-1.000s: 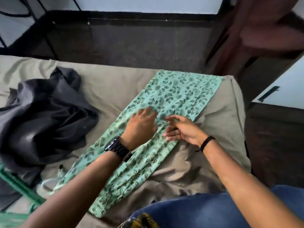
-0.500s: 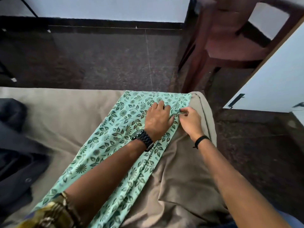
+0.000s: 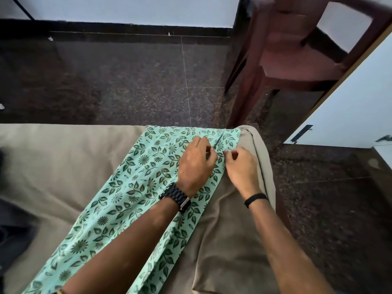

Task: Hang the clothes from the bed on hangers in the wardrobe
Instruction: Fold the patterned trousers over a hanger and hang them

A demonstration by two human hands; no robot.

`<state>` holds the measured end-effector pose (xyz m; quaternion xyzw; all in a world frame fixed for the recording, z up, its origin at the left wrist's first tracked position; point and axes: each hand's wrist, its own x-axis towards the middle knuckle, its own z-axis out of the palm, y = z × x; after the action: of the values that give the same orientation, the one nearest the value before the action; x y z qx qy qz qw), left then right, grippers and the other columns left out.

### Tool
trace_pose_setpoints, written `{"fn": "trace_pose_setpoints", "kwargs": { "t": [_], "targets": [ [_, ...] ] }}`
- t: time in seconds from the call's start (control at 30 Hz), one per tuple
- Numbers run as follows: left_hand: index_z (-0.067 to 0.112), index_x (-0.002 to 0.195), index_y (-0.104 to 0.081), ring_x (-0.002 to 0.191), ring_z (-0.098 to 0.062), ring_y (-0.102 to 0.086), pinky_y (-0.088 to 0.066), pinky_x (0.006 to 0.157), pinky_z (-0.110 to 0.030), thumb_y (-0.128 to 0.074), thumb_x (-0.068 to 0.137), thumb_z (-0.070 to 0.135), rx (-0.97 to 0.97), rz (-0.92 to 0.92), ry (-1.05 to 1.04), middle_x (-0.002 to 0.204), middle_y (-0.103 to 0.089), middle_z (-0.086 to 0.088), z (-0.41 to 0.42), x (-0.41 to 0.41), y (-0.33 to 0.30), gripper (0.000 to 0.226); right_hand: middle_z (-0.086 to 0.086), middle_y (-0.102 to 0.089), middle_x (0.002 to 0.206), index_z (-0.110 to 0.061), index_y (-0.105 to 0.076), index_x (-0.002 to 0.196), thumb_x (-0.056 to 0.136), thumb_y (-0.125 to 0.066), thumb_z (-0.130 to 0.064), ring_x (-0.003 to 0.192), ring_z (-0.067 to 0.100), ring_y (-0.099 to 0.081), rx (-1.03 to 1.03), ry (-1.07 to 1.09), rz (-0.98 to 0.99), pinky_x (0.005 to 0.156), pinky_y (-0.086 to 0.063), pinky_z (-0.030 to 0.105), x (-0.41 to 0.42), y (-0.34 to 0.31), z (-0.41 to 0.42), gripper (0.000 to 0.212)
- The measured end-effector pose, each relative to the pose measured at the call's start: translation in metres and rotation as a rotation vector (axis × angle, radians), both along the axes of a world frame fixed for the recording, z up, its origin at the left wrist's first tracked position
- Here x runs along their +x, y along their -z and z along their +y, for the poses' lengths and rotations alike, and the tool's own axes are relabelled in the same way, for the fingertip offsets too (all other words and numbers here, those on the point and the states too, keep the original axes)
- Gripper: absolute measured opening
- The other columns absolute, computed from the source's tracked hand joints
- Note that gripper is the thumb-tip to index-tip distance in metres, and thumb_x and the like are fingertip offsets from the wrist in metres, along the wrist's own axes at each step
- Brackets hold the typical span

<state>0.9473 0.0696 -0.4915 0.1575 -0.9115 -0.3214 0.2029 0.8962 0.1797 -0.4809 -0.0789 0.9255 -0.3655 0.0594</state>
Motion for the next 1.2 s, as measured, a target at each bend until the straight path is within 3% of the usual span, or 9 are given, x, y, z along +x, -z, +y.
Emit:
{"fn": "trace_pose_setpoints", "kwargs": {
  "t": [0.1,0.23,0.4,0.53,0.7,0.9,1.0,1.1,1.2],
  "targets": [
    [0.015,0.082,-0.045,0.064,-0.014,-0.044,-0.035,0.056,-0.023,-0.052,0.094,0.023,0.093,-0.026,-0.063,0.073,-0.048,0.003,-0.006,-0.006,-0.002,0.016,0.006,-0.064,0.096,-0.007,-0.059,0.106,0.094,-0.058,-0.023,0.093,0.021,-0.057,-0.034,0.016,0.047,0.084,-0.041,0.030,-0.003,-0.002,-0.003,0.021],
    [0.014,0.091,-0.052,0.073,-0.018,-0.055,-0.050,0.065,-0.034,-0.054,0.093,0.030,-0.051,-0.249,0.013,0.082,-0.057,-0.001,-0.009,-0.019,-0.014,0.016,0.005,-0.064,0.083,-0.006,-0.064,0.089,0.095,-0.055,-0.021,0.079,0.020,-0.057,0.015,-0.069,0.054,0.073,-0.044,0.030,-0.008,-0.004,-0.010,0.018],
    [0.012,0.086,-0.054,0.072,-0.021,-0.056,-0.050,0.065,-0.040,-0.055,0.091,0.027,0.044,-0.146,0.003,0.080,-0.059,-0.003,0.002,-0.026,-0.023,0.016,0.004,-0.056,0.061,-0.011,-0.054,0.068,0.098,-0.048,-0.017,0.046,0.013,-0.053,-0.606,0.073,-0.531,0.043,-0.043,0.023,-0.039,-0.019,-0.027,0.031],
    [0.011,0.085,-0.052,0.069,-0.022,-0.052,-0.044,0.060,-0.038,-0.053,0.093,0.025,0.079,-0.071,-0.017,0.077,-0.056,-0.004,0.007,-0.022,-0.022,0.016,0.005,-0.052,0.072,-0.009,-0.053,0.082,0.094,-0.060,-0.016,0.057,0.012,-0.055,-0.807,0.148,-0.838,0.044,-0.049,0.020,-0.071,-0.019,-0.036,0.016],
    [0.012,0.087,-0.055,0.071,-0.016,-0.049,-0.039,0.061,-0.029,-0.054,0.095,0.025,0.085,0.002,0.023,0.080,-0.055,0.001,0.008,-0.020,-0.022,0.015,0.008,-0.056,0.073,-0.007,-0.059,0.074,0.089,-0.052,0.009,0.062,0.017,-0.055,-0.914,0.300,-0.625,0.052,-0.049,0.021,-0.099,-0.026,-0.045,0.023],
    [0.011,0.087,-0.056,0.074,-0.017,-0.051,-0.040,0.064,-0.029,-0.056,0.094,0.020,0.091,0.001,0.145,0.082,-0.058,-0.003,0.022,-0.023,-0.017,0.012,0.000,-0.069,0.081,-0.015,-0.071,0.079,0.083,-0.058,-0.005,0.089,0.019,-0.062,-0.400,0.301,0.012,0.077,-0.041,0.015,-0.099,-0.017,-0.024,0.018],
    [0.008,0.092,-0.056,0.082,-0.026,-0.056,-0.044,0.070,-0.037,-0.051,0.096,0.022,-0.020,-0.212,0.216,0.090,-0.061,-0.010,0.032,-0.026,-0.008,0.015,0.016,-0.072,0.089,-0.009,-0.068,0.079,0.090,-0.055,-0.014,0.078,0.027,-0.063,-0.025,0.091,-0.073,0.081,-0.050,0.025,-0.102,-0.011,-0.010,0.017],
    [0.007,0.093,-0.058,0.084,-0.025,-0.056,-0.045,0.077,-0.041,-0.048,0.097,0.021,0.009,-0.134,0.262,0.091,-0.061,-0.009,0.028,-0.026,-0.006,0.017,0.014,-0.064,0.067,-0.003,-0.066,0.090,0.095,-0.053,-0.034,0.047,0.019,-0.057,0.117,0.014,-0.268,0.039,-0.049,0.025,-0.106,-0.018,-0.007,0.035],
    [0.007,0.105,-0.062,0.089,-0.019,-0.052,-0.044,0.083,-0.036,-0.046,0.097,0.017,-0.027,-0.041,0.189,0.097,-0.058,-0.006,0.013,-0.023,-0.002,0.020,0.012,-0.058,0.064,-0.006,-0.061,0.100,0.097,-0.053,-0.031,0.047,0.019,-0.056,0.174,-0.055,-0.415,0.037,-0.045,0.025,-0.105,-0.019,-0.010,0.026]
  ]
}}
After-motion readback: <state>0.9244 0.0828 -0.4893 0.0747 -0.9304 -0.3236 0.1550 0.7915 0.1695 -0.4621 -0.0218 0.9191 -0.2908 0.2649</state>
